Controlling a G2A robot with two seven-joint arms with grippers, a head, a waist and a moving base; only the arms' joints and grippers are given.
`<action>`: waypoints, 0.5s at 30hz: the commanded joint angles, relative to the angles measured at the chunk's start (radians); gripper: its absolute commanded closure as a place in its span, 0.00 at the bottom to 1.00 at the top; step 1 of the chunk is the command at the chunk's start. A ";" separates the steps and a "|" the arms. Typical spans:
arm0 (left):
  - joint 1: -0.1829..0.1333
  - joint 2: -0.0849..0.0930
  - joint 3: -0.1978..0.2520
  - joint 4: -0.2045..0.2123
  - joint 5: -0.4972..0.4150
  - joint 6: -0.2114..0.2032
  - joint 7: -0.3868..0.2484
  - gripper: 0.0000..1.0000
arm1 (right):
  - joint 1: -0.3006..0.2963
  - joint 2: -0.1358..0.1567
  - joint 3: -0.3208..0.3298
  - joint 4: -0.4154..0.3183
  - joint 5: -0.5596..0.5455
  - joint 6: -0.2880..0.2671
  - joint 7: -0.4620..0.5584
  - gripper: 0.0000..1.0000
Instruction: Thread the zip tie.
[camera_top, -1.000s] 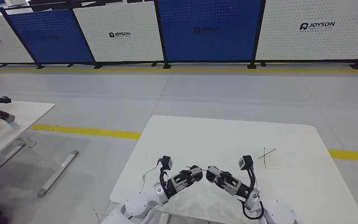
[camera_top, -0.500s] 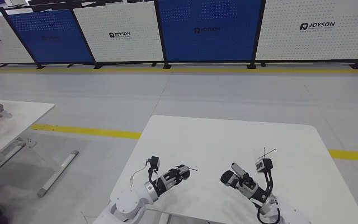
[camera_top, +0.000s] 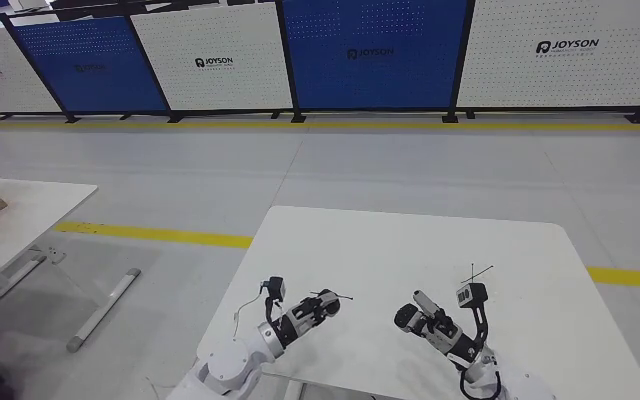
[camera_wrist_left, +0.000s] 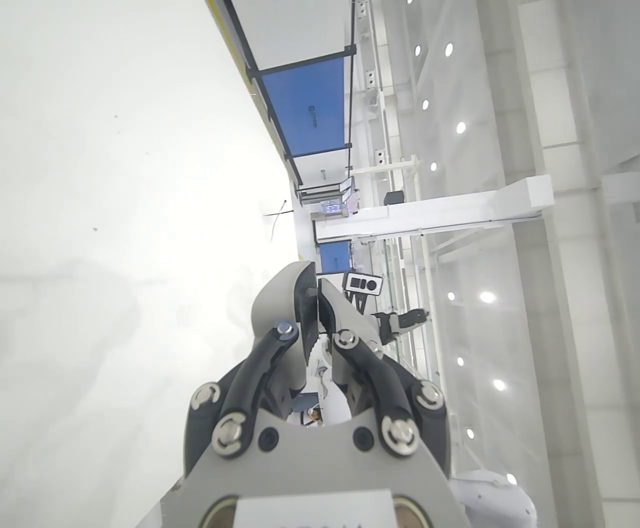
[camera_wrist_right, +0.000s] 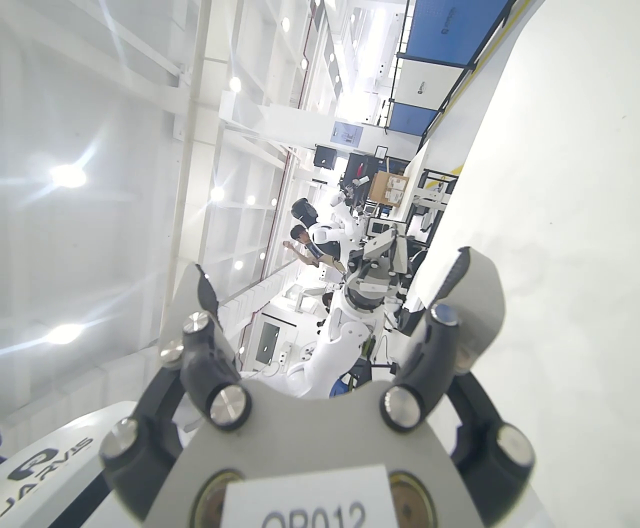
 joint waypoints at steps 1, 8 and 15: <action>0.014 0.003 -0.027 -0.035 -0.032 -0.020 -0.015 1.00 | 0.000 0.000 0.000 0.000 0.000 0.000 0.000 0.00; 0.093 0.018 -0.167 -0.222 -0.154 -0.055 -0.074 1.00 | 0.000 0.000 0.000 0.000 0.000 0.000 0.000 0.00; 0.144 0.022 -0.249 -0.325 -0.215 -0.055 -0.079 1.00 | 0.000 0.000 0.000 0.000 0.000 0.000 0.000 0.00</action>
